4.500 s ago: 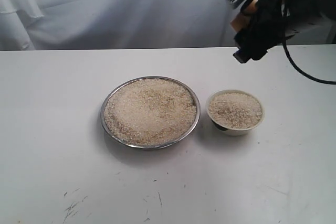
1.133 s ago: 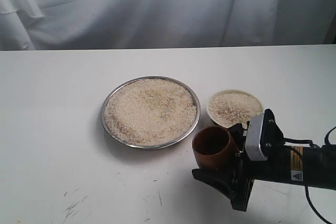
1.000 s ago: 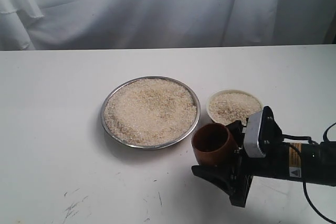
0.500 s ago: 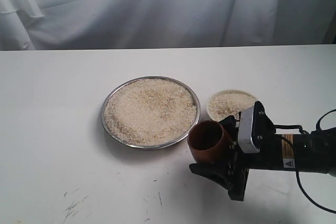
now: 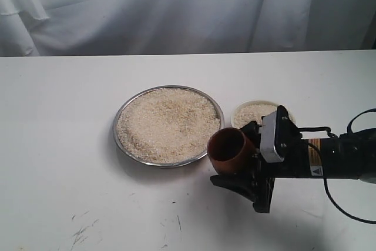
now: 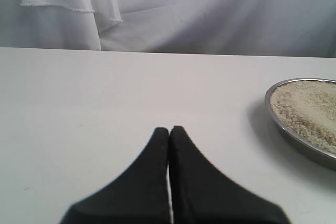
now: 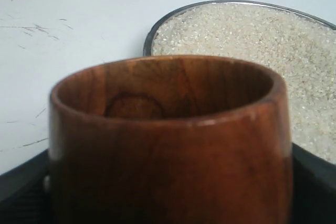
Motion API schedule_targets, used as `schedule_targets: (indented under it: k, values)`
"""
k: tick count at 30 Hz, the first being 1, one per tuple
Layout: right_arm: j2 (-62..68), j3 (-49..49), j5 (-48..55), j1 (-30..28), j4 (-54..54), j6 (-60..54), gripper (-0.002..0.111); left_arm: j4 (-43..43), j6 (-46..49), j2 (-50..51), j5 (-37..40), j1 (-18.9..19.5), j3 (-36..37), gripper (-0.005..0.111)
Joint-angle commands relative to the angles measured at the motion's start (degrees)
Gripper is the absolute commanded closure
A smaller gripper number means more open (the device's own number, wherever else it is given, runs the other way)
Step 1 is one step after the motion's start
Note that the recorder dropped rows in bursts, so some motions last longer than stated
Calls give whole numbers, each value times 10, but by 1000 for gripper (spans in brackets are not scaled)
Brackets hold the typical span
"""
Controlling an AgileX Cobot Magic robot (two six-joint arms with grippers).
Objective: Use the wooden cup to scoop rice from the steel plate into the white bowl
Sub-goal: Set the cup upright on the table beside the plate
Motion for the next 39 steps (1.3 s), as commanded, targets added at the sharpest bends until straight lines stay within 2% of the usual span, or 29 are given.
schedule_targets:
  k: [1, 5, 29, 32, 39]
  values:
    - [25, -5, -8, -3, -9, 11, 108, 0, -2, -3, -4, -1, 3, 107]
    - [50, -16, -38, -3, -31, 3, 108, 0, -2, -3, -4, -1, 3, 107]
    - [63, -23, -27, -2, 3, 13, 108, 0, -2, -3, -4, -1, 3, 107]
    - [63, -23, -27, -2, 3, 13, 103, 0, -2, -3, -4, -1, 3, 107]
    - [63, -23, -27, -2, 3, 13, 78, 0, -2, -3, -4, -1, 3, 107]
